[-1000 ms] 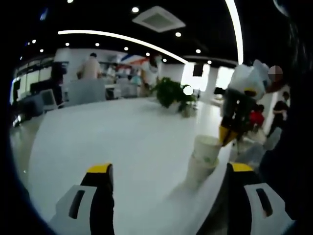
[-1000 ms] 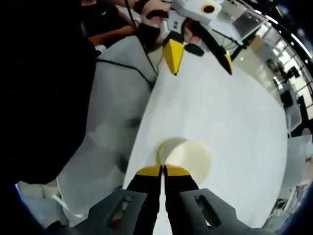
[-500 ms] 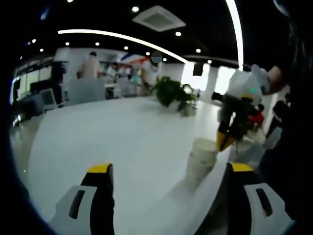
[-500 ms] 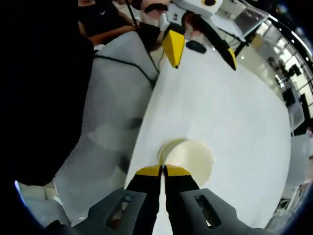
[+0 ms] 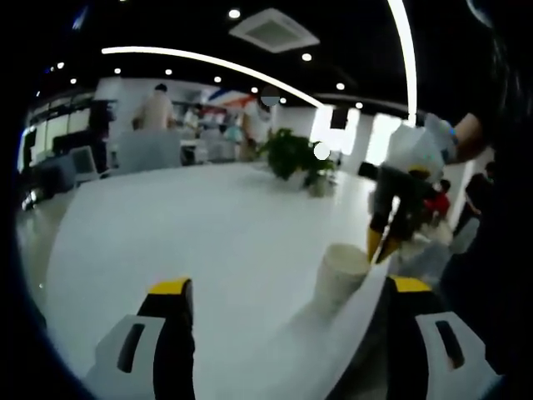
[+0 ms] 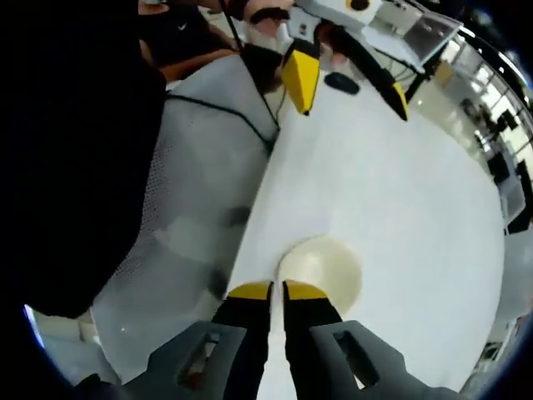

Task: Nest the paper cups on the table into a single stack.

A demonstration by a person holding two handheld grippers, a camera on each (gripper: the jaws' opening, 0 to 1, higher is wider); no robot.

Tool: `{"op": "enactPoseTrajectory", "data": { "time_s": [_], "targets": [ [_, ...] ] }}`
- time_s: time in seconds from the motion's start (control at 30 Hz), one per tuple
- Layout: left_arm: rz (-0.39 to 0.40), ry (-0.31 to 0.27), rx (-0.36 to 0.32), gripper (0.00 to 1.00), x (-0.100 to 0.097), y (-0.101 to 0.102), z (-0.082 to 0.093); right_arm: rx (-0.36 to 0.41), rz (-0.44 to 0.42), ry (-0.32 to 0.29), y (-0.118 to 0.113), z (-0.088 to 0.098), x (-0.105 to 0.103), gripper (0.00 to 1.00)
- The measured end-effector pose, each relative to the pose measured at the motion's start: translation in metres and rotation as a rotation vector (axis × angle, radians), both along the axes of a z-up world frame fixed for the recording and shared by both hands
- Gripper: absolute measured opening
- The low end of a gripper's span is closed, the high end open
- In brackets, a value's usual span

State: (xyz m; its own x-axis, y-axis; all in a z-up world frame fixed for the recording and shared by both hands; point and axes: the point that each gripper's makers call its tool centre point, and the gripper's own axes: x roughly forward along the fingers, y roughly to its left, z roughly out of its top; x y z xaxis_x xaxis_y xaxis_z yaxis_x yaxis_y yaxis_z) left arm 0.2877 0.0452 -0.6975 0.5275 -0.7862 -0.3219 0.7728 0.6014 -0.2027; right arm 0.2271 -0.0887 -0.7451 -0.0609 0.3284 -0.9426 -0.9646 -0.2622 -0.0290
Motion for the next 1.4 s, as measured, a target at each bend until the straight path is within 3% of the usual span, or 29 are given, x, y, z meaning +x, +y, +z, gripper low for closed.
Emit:
{"op": "enactPoseTrajectory", "data": {
  "time_s": [0.57, 0.7, 0.8, 0.97, 1.27, 1.33, 1.4],
  "targets": [
    [0.005, 0.009, -0.006, 0.95, 0.002, 0.003, -0.001, 0.051, -0.03, 0.019, 0.003, 0.006, 0.001, 0.06],
    [0.003, 0.01, -0.005, 0.96, 0.003, 0.002, -0.002, 0.101, -0.061, 0.04, 0.007, 0.017, 0.001, 0.07],
    [0.0, 0.011, -0.005, 0.96, 0.003, 0.001, -0.001, 0.182, -0.094, 0.035, 0.012, 0.029, 0.006, 0.1],
    [0.004, 0.008, -0.003, 0.96, 0.003, 0.001, -0.001, 0.293, -0.213, 0.05, 0.009, 0.048, 0.017, 0.17],
    [-0.001, 0.016, -0.002, 0.96, 0.001, -0.002, -0.002, 0.544, -0.52, 0.219, -0.005, 0.07, 0.028, 0.29],
    [-0.004, 0.016, 0.0, 0.96, 0.0, -0.003, -0.002, 0.596, -0.575, 0.201, -0.011, 0.074, 0.036, 0.33],
    [-0.011, 0.017, 0.003, 0.96, -0.001, -0.004, -0.002, 0.601, -0.622, 0.171, -0.021, 0.072, 0.043, 0.37]
  ]
}}
